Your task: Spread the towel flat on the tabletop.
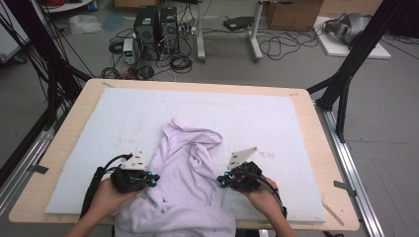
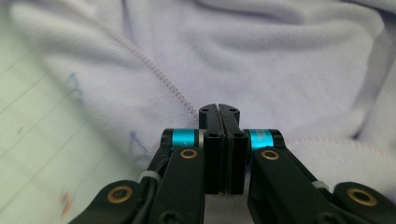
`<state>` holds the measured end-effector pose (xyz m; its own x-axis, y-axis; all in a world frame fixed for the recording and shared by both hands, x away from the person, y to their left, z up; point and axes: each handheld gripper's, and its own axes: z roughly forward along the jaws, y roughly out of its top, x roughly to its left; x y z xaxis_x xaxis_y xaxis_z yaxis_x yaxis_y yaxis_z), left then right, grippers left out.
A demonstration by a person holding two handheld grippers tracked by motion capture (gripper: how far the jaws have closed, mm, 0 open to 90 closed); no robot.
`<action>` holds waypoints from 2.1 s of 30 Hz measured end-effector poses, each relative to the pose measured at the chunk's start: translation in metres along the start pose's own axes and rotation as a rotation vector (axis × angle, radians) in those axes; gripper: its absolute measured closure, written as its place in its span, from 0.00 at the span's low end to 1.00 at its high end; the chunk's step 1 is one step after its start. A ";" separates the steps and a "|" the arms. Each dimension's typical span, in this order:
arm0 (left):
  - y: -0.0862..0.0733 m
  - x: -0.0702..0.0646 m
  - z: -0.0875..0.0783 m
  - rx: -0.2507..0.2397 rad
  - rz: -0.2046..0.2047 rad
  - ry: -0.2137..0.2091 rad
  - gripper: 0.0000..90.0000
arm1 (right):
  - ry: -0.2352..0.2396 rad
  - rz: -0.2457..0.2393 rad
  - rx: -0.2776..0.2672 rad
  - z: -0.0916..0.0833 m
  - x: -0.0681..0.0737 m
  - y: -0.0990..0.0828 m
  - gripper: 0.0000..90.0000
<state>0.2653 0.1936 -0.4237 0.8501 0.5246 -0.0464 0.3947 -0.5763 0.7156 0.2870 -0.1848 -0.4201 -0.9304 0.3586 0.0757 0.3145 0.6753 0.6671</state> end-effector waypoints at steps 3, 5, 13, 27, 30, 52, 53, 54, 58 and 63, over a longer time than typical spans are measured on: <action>-0.007 -0.001 -0.011 -0.009 -0.008 0.009 0.98 | -0.014 0.020 0.023 -0.016 0.005 -0.017 0.98; -0.018 -0.006 -0.028 -0.026 -0.016 0.018 0.98 | -0.013 0.033 0.042 -0.025 0.010 -0.029 0.98; 0.005 0.006 -0.025 -0.087 -0.040 0.022 0.66 | -0.041 0.026 -0.055 -0.036 0.008 -0.011 0.75; 0.014 0.028 0.022 0.002 -0.077 0.077 0.97 | -0.055 0.050 0.035 0.012 -0.025 0.007 0.96; 0.004 0.027 0.007 -0.012 -0.083 0.103 0.98 | -0.076 0.046 0.032 0.001 -0.023 0.001 0.96; 0.026 0.030 0.004 -0.083 -0.093 0.126 0.61 | -0.137 0.193 -0.090 -0.038 -0.045 -0.003 0.47; 0.028 0.033 0.011 -0.070 -0.093 0.140 0.60 | -0.128 0.202 -0.066 -0.029 -0.051 -0.001 0.46; 0.031 0.039 0.022 -0.047 -0.113 0.158 0.60 | -0.123 0.201 -0.050 -0.024 -0.054 0.000 0.48; 0.030 0.052 0.044 0.027 -0.113 0.175 0.86 | -0.065 0.135 0.066 -0.006 -0.064 0.000 0.87; 0.030 0.053 0.041 0.023 -0.114 0.192 0.95 | -0.152 0.131 0.084 -0.021 -0.081 0.001 0.91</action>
<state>0.3361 0.1787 -0.4332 0.7185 0.6955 0.0094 0.4941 -0.5198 0.6969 0.3591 -0.2266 -0.4097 -0.8433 0.5359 0.0407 0.4515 0.6653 0.5945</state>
